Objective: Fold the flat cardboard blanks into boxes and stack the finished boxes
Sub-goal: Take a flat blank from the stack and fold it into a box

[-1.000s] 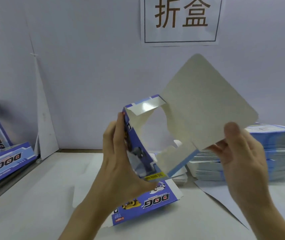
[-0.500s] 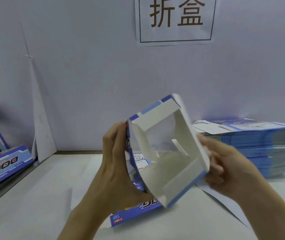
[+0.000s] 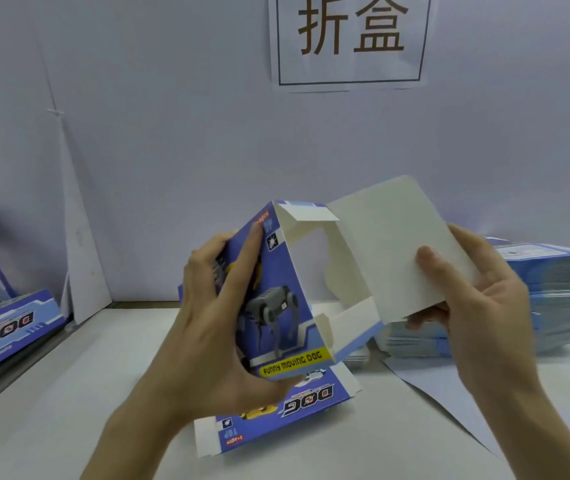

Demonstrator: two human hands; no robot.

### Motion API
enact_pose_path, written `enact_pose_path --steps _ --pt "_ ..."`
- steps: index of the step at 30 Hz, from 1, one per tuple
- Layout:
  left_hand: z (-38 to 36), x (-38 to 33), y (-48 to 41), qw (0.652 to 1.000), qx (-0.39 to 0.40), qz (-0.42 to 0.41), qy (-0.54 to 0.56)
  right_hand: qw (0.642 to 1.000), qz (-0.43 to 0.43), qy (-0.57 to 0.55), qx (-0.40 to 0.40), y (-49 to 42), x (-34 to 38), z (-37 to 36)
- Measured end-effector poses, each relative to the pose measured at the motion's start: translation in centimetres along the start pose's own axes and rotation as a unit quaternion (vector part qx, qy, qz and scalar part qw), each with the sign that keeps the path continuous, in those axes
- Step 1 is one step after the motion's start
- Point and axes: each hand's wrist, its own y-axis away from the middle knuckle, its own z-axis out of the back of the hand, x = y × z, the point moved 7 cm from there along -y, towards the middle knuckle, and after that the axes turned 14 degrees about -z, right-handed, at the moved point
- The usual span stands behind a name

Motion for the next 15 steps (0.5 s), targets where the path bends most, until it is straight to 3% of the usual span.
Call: enact_pose_path --steps 8,10,12,15 --pt "-1.1 -0.2 0.3 0.999 0.037 0.018 0.005 0.976 0.166 0.116 -0.079 1.1 0.6 0.0" --pt "-1.3 -0.1 0.3 0.999 0.041 0.021 -0.015 0.974 0.174 0.127 -0.063 1.1 0.8 -0.1" --pt "-1.1 0.0 0.3 0.997 0.043 0.016 -0.063 0.988 0.128 0.086 -0.002 0.7 0.7 -0.7" --pt "-1.2 0.2 0.3 0.994 0.054 0.013 -0.097 0.996 -0.024 -0.022 0.082 -0.1 -0.4 -1.3"
